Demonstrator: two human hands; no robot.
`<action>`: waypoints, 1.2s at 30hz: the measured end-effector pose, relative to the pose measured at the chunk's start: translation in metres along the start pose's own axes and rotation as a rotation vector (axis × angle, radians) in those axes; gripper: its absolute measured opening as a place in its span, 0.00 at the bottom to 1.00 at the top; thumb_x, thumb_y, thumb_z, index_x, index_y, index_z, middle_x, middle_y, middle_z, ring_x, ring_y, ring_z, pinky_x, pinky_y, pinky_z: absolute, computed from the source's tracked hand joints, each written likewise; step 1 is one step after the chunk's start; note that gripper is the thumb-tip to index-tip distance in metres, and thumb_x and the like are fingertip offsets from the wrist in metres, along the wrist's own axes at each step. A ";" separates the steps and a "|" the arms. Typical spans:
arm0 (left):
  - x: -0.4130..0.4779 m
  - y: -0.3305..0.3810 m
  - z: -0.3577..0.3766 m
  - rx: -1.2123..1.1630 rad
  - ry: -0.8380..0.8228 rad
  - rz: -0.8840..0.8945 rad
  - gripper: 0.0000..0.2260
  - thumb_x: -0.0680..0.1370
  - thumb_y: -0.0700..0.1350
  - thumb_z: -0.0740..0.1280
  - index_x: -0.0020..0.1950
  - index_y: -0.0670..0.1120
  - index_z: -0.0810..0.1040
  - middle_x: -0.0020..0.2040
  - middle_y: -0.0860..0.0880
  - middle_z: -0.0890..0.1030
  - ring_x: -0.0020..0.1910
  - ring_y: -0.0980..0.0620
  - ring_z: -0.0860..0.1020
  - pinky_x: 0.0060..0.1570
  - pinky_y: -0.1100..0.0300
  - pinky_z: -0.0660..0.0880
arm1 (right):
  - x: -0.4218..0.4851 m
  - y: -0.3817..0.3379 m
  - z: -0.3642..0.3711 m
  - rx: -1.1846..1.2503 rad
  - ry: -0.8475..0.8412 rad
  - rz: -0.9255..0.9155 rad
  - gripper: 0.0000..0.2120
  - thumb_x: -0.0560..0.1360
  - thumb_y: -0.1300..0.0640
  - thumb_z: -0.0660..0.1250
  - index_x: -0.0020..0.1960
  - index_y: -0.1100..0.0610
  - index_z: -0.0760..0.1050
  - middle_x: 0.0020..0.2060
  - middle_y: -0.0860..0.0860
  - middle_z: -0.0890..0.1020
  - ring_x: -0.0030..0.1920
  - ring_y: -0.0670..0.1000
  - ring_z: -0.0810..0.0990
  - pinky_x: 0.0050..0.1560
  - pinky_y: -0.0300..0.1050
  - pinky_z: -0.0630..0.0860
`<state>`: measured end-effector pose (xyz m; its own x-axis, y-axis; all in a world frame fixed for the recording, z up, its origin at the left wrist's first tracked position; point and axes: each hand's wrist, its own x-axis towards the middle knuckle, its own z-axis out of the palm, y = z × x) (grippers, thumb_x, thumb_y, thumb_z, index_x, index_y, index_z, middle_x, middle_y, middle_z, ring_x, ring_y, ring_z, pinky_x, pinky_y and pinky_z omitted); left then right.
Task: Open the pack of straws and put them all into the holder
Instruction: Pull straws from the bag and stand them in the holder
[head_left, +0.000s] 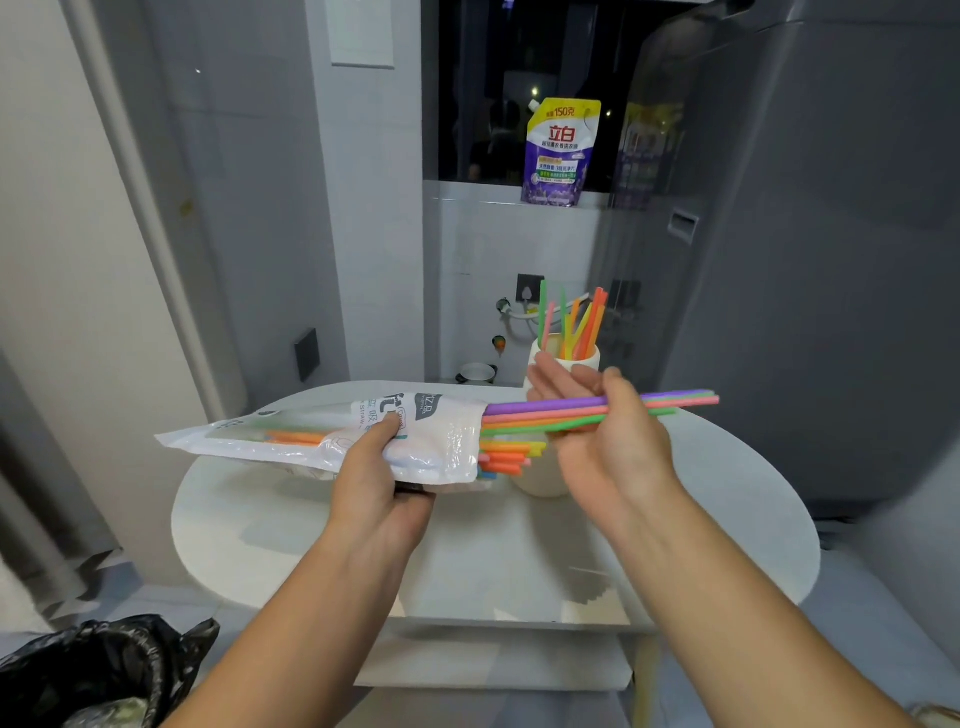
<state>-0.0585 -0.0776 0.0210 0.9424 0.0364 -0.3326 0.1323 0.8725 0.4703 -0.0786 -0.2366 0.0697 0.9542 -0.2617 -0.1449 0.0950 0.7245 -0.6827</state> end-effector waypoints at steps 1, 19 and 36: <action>0.000 0.001 0.000 -0.004 0.012 -0.001 0.13 0.80 0.38 0.68 0.65 0.43 0.78 0.58 0.45 0.86 0.55 0.46 0.85 0.60 0.42 0.79 | 0.002 -0.007 0.003 0.048 -0.006 0.009 0.14 0.85 0.57 0.53 0.45 0.62 0.71 0.49 0.65 0.85 0.54 0.63 0.84 0.63 0.59 0.75; 0.014 0.018 -0.007 -0.042 0.085 0.009 0.10 0.81 0.38 0.67 0.62 0.44 0.77 0.51 0.47 0.85 0.46 0.49 0.85 0.30 0.55 0.82 | 0.019 -0.098 0.007 -0.118 -0.013 -0.061 0.15 0.84 0.55 0.58 0.41 0.60 0.70 0.26 0.54 0.79 0.31 0.53 0.84 0.50 0.59 0.81; 0.019 0.021 -0.010 -0.073 0.085 0.036 0.14 0.82 0.38 0.66 0.67 0.44 0.77 0.53 0.47 0.85 0.48 0.48 0.85 0.43 0.50 0.82 | 0.018 -0.136 0.005 -0.225 -0.013 -0.092 0.12 0.83 0.57 0.59 0.42 0.58 0.70 0.28 0.54 0.80 0.34 0.52 0.86 0.53 0.60 0.81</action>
<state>-0.0405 -0.0541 0.0163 0.9164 0.1068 -0.3859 0.0732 0.9028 0.4237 -0.0726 -0.3370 0.1634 0.9482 -0.3105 -0.0668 0.1173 0.5378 -0.8349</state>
